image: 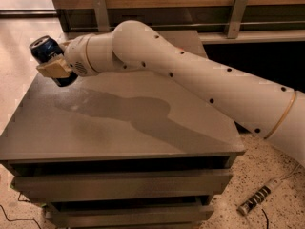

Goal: Place pepsi can upright

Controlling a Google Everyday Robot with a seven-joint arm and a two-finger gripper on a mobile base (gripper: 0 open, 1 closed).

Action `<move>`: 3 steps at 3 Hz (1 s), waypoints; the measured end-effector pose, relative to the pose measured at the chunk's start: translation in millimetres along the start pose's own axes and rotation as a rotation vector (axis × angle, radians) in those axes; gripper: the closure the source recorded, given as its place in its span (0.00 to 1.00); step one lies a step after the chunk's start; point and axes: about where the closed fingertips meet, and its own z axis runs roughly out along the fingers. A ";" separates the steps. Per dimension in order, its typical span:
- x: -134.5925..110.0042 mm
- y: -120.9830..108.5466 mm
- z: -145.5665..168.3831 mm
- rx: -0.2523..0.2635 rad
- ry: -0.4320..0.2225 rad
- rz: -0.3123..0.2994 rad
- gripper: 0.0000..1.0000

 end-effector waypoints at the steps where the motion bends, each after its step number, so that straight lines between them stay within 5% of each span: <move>1: 9.1 4.4 6.5 -0.014 -0.050 -0.044 1.00; 3: 30.4 -0.2 16.9 -0.040 -0.099 -0.017 1.00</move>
Offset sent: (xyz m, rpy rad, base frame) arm 0.0115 0.0032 -0.0380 0.0890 -0.0321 0.0564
